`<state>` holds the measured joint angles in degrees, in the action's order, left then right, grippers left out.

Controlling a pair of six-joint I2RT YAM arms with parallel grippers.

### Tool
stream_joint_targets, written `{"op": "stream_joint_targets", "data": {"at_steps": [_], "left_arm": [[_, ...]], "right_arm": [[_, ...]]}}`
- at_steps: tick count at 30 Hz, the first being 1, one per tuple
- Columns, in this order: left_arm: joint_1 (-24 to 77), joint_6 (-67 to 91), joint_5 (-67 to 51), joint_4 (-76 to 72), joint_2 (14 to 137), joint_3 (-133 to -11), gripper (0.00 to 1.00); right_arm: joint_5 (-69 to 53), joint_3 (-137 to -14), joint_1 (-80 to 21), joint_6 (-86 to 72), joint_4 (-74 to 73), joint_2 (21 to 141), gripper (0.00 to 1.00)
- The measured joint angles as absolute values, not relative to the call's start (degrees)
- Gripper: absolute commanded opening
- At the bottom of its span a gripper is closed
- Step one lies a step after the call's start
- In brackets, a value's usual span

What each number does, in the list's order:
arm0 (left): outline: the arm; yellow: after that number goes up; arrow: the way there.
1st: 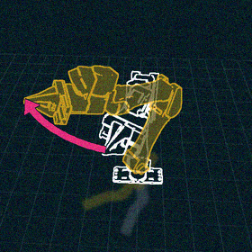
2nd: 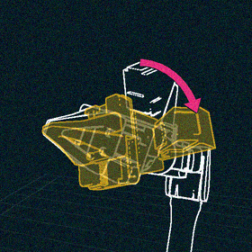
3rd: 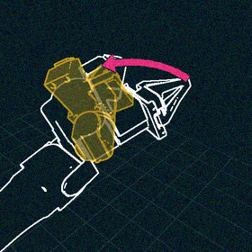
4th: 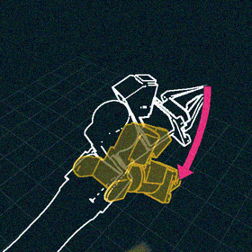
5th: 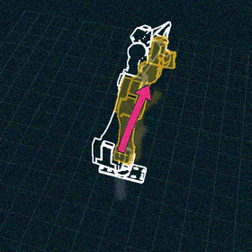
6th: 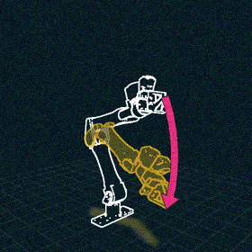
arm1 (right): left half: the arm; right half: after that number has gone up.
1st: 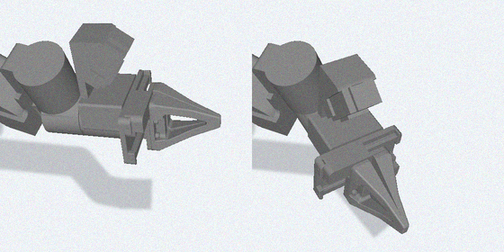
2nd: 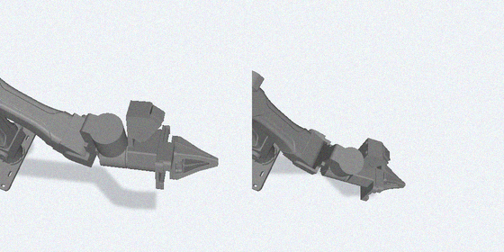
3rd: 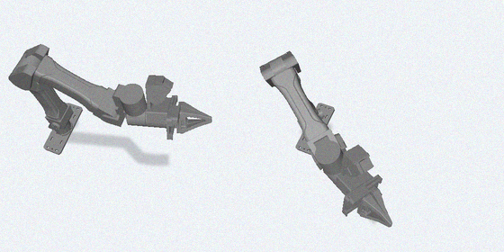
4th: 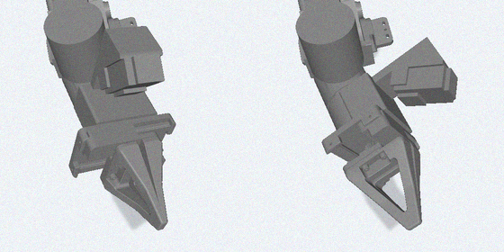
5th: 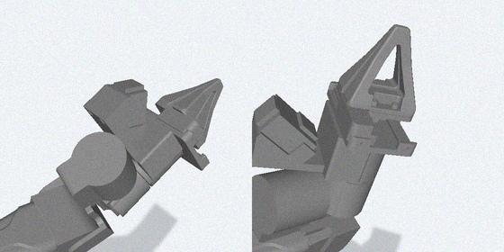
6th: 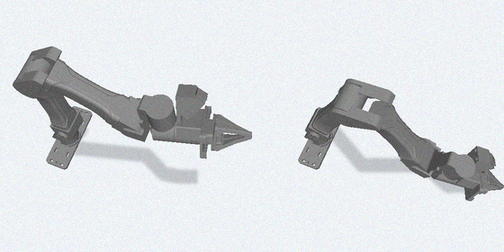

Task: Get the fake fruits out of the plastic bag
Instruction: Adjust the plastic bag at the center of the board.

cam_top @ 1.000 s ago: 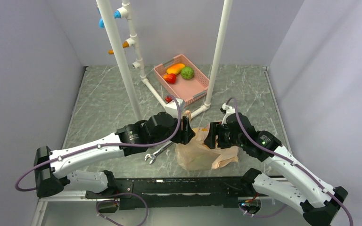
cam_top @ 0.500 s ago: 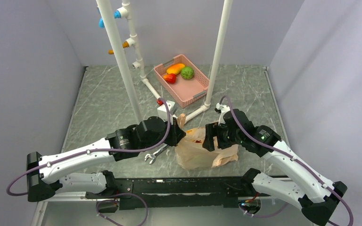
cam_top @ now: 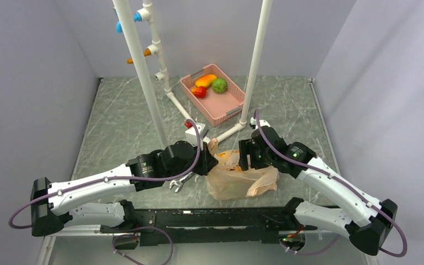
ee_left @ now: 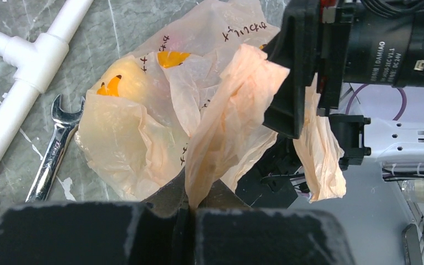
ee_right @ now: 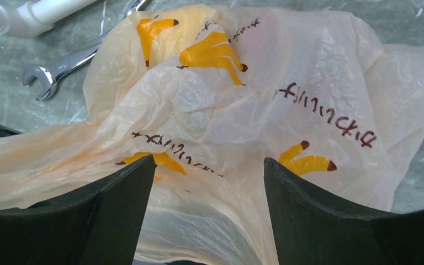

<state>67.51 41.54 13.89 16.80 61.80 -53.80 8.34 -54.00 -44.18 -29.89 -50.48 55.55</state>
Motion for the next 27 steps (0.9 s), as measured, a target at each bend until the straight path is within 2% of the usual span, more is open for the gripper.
{"op": "stream_joint_targets", "data": {"at_steps": [11, 14, 20, 24, 27], "left_arm": [[67.88, 41.43, 14.96, 17.26, 59.70, -53.80, 0.00], [68.36, 40.86, 15.86, 15.55, 58.43, -53.17, 0.00], [69.14, 39.00, 17.67, 10.00, 55.57, -50.28, 0.00], [69.21, 38.28, 18.48, 8.69, 55.44, -49.93, 0.00], [69.23, 38.13, 18.87, 8.32, 55.44, -49.93, 0.00]], "right_arm": [[2.02, -53.93, -46.41, -25.19, -45.78, 54.74, 0.95], [1.43, -54.26, -47.03, -25.71, -46.72, 52.69, 0.94], [12.71, -59.81, -47.11, -35.83, -57.76, 51.70, 0.91], [9.85, -60.14, -47.03, -39.31, -58.59, 44.82, 0.81], [6.94, -59.40, -47.03, -41.04, -58.39, 41.04, 0.82]]}}
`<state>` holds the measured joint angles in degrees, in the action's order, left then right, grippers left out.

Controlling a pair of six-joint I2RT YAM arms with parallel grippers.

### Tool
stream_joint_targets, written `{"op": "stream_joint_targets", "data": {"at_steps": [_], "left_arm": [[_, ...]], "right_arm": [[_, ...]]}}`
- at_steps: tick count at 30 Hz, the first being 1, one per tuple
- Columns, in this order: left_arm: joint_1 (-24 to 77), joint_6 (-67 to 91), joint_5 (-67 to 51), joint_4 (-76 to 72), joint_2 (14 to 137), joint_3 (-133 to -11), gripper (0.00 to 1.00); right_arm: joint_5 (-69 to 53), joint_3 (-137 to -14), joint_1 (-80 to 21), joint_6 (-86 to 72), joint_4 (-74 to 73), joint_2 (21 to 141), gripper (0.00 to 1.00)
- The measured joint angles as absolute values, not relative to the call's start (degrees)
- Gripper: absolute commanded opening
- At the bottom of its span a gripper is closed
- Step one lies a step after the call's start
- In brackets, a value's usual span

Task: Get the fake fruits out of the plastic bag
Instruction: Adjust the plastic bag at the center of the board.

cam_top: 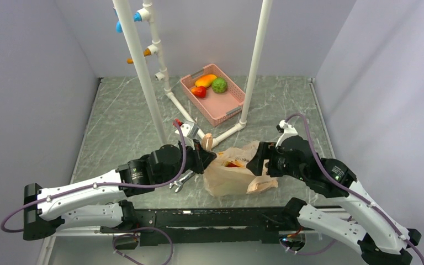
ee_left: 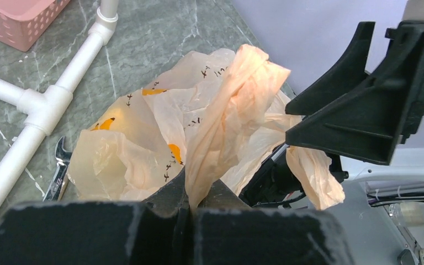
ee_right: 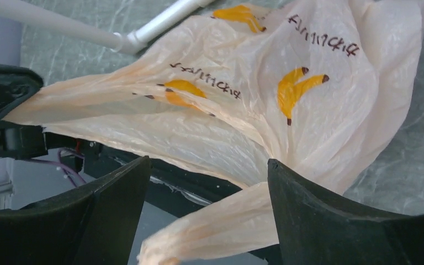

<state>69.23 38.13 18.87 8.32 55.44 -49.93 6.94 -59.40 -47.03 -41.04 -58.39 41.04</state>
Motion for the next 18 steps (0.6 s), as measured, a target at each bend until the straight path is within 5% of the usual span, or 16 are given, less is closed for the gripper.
{"op": "stream_joint_targets", "data": {"at_steps": [5, 12, 18], "left_arm": [[69.25, 38.13, 18.96, 8.21, 55.44, -49.93, 0.00], [69.25, 38.15, 19.03, 7.97, 55.44, -49.93, 0.00], [69.25, 38.13, 19.40, 7.99, 55.44, -49.93, 0.00]], "right_arm": [[11.05, -59.48, -47.03, -43.75, -63.29, 42.37, 0.99], [16.69, -64.62, -47.03, -44.21, -72.82, 45.71, 0.99], [16.16, -61.82, -47.03, -44.77, -77.76, 44.51, 0.85]]}}
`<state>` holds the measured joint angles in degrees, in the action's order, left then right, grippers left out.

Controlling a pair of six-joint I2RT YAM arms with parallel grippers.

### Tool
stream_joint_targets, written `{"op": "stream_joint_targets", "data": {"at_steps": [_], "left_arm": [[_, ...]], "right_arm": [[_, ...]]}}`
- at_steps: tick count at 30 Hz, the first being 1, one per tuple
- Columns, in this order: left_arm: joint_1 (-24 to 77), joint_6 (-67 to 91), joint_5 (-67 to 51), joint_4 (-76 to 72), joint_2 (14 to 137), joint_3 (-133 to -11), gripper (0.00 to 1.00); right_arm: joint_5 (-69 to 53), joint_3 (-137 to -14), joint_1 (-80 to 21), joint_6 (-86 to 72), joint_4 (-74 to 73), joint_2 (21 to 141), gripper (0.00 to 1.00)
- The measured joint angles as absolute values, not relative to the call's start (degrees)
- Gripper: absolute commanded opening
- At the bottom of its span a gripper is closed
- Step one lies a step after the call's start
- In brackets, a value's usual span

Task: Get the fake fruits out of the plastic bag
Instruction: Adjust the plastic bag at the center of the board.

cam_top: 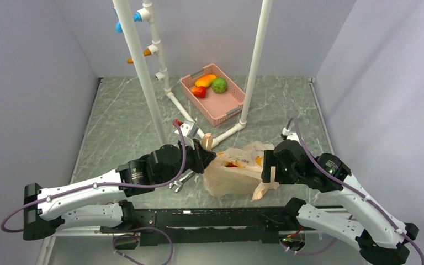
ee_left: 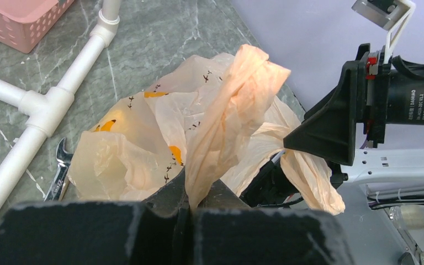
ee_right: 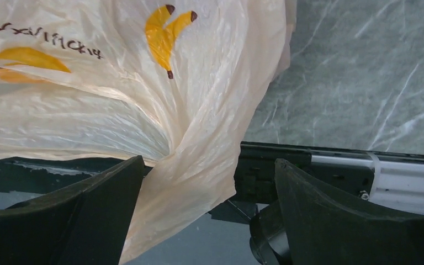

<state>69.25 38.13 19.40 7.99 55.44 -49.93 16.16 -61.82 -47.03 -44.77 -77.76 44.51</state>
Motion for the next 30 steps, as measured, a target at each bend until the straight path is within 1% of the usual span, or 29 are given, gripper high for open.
{"op": "stream_joint_targets", "data": {"at_steps": [1, 2, 3, 4, 5, 7, 8, 9, 13, 15, 17, 19, 21, 23, 24, 26, 28, 29, 30], "left_arm": [[69.25, 38.15, 19.42, 8.01, 55.44, -49.93, 0.00], [69.25, 38.13, 19.42, 8.01, 55.44, -49.93, 0.00], [69.25, 38.15, 19.44, 8.03, 55.44, -49.93, 0.00], [69.25, 38.13, 19.44, 8.08, 55.44, -49.93, 0.00], [69.25, 38.13, 19.42, 8.19, 55.42, -49.93, 0.00], [69.25, 38.15, 19.42, 8.54, 55.31, -49.91, 0.00], [69.25, 38.15, 19.40, 8.69, 55.22, -49.91, 0.01], [69.25, 38.15, 19.38, 9.02, 55.07, -49.91, 0.05], [69.36, 38.33, 19.31, 12.03, 54.17, -49.91, 0.41], [69.71, 38.33, 19.16, 13.87, 53.45, -49.95, 0.53], [70.08, 38.15, 18.68, 16.36, 52.69, -50.35, 0.63], [70.24, 37.21, 17.82, 20.56, 52.62, -52.66, 0.67], [70.28, 35.70, 17.15, 25.21, 53.30, -57.25, 0.67], [70.30, 34.02, 16.32, 29.26, 54.78, -63.57, 0.62], [70.35, 32.53, 15.81, 32.03, 56.27, -68.82, 0.59], [70.50, 30.28, 15.03, 33.98, 58.59, -76.31, 0.57], [70.61, 26.59, 13.93, 35.64, 60.86, -83.90, 0.58], [70.65, 25.26, 13.54, 35.94, 61.58, -86.19, 0.61], [70.67, 23.68, 13.34, 37.15, 62.57, -88.86, 0.66]], "right_arm": [[16.03, -61.30, -47.03, -44.88, -78.02, 44.16, 0.75], [16.01, -60.90, -47.03, -45.08, -78.11, 43.64, 0.61], [16.01, -60.77, -47.03, -45.32, -77.91, 42.98, 0.34], [16.01, -60.77, -47.03, -45.06, -77.52, 42.44, 0.11], [15.88, -60.77, -47.03, -45.15, -76.60, 41.65, 0.00], [15.40, -60.77, -47.00, -45.39, -73.12, 40.36, 0.00], [14.94, -60.77, -47.00, -45.39, -70.70, 39.59, 0.00], [14.85, -60.77, -47.00, -45.23, -68.99, 39.40, 0.00], [16.08, -60.88, -47.00, -43.77, -60.97, 40.21, 0.00], [17.87, -61.47, -47.03, -42.19, -57.78, 40.51, 0.00], [19.03, -62.13, -47.03, -39.90, -54.87, 40.64, 0.00], [19.11, -62.59, -46.98, -37.30, -51.99, 40.88, 0.00], [18.87, -62.83, -46.96, -35.16, -49.69, 40.86, 0.00], [18.37, -62.83, -46.96, -33.65, -48.25, 40.88, 0.00], [17.91, -62.83, -46.96, -32.56, -47.40, 40.80, 0.00], [17.63, -62.81, -46.98, -31.79, -46.85, 40.62, 0.00], [17.41, -62.81, -46.96, -30.89, -46.24, 40.23, 0.00], [17.34, -62.81, -46.96, -30.52, -46.09, 40.03, 0.00], [17.23, -62.81, -46.96, -30.20, -45.98, 39.88, 0.00]]}}
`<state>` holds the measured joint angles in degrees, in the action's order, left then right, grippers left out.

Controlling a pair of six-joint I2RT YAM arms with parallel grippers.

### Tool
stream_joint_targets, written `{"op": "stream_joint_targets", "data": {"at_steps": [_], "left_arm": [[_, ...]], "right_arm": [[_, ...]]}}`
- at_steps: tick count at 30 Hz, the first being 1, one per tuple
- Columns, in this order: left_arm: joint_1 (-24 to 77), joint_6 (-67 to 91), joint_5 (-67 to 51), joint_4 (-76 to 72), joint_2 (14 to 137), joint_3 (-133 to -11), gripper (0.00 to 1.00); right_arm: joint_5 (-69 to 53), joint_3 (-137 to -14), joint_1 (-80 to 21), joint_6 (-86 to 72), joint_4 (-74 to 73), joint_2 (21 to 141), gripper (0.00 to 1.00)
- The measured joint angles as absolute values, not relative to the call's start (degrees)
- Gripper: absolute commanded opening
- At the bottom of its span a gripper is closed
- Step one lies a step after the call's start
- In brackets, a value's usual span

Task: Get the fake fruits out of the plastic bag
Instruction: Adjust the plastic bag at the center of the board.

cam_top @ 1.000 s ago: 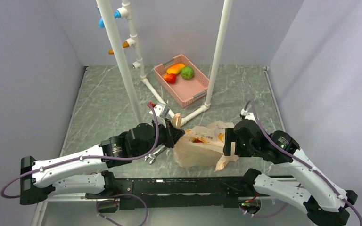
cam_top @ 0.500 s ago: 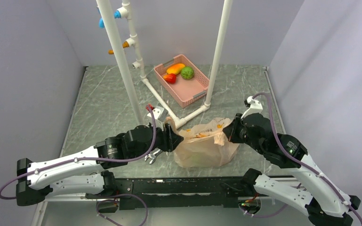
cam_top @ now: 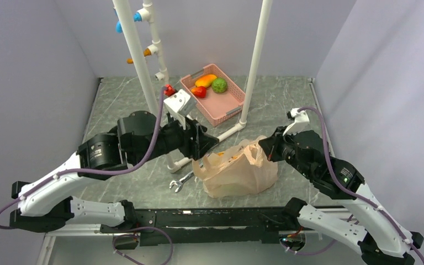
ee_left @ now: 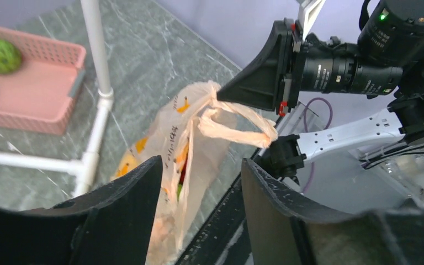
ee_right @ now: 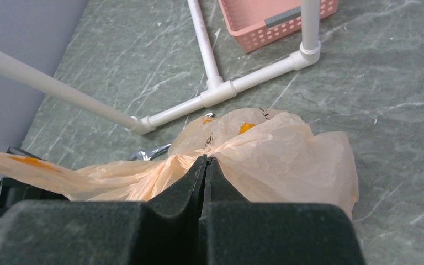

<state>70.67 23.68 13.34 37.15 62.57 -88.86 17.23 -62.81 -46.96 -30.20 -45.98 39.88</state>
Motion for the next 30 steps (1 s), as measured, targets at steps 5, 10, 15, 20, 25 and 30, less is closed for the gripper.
{"op": "stream_joint_targets", "data": {"at_steps": [5, 10, 15, 20, 25, 30], "left_arm": [[69.71, 18.37, 12.16, 41.60, 69.63, -99.57, 0.67], [65.76, 16.64, 7.51, 43.22, 78.04, -101.38, 0.61], [64.42, 16.14, 3.77, 43.18, 84.36, -97.17, 0.65], [64.49, 15.46, 2.63, 45.28, 86.35, -93.12, 0.67], [64.47, 13.91, 2.81, 46.30, 84.75, -88.51, 0.72], [64.47, 13.21, 2.26, 46.63, 78.37, -80.14, 0.71]], "right_arm": [[16.40, -62.72, -46.96, -29.47, -45.76, 38.65, 0.00], [16.16, -62.54, -46.96, -29.28, -45.80, 37.80, 0.00], [16.23, -62.54, -46.96, -29.02, -46.00, 36.64, 0.00], [16.43, -62.54, -46.98, -28.93, -46.70, 35.29, 0.00], [16.47, -62.52, -46.96, -28.84, -46.87, 34.98, 0.00], [16.47, -62.52, -46.96, -28.60, -47.07, 34.98, 0.00]]}}
